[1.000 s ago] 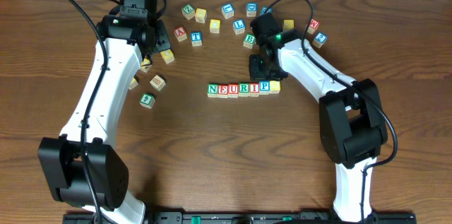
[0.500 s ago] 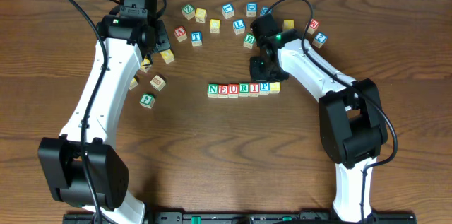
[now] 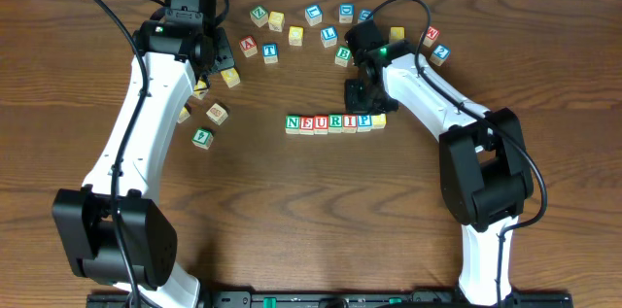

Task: Spell out NEURIPS
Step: 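Nudge the S block at the row end with the right gripper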

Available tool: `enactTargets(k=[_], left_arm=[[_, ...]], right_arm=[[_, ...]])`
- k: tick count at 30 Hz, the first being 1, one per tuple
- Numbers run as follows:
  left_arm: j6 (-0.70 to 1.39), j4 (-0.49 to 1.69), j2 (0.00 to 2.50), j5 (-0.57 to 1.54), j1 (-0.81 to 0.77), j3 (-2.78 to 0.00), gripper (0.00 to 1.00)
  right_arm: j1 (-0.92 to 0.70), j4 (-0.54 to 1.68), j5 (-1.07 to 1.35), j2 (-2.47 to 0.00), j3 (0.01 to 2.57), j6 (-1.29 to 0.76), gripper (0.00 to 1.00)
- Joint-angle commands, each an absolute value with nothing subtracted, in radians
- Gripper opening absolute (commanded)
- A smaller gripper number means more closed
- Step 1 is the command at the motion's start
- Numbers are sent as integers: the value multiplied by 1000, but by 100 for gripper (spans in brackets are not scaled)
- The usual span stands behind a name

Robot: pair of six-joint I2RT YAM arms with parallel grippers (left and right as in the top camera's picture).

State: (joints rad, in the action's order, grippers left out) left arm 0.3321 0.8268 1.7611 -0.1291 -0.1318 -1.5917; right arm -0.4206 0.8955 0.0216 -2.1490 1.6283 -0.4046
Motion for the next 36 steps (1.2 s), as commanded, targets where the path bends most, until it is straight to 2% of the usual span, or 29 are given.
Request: enactTargets(k=[1,17,36], left_arm=[[315,829,1760,-123,-130,-1576,50],[315,829,1760,-123,-130,-1576,50],[315,829,1760,-123,-130,-1576,50]], right_arm=[[-428,897,10,-2143,1623,-396,1],[-354,888,15,-2143,1653,-396,4],[-359,924,14,-2143,1634,-396,4]])
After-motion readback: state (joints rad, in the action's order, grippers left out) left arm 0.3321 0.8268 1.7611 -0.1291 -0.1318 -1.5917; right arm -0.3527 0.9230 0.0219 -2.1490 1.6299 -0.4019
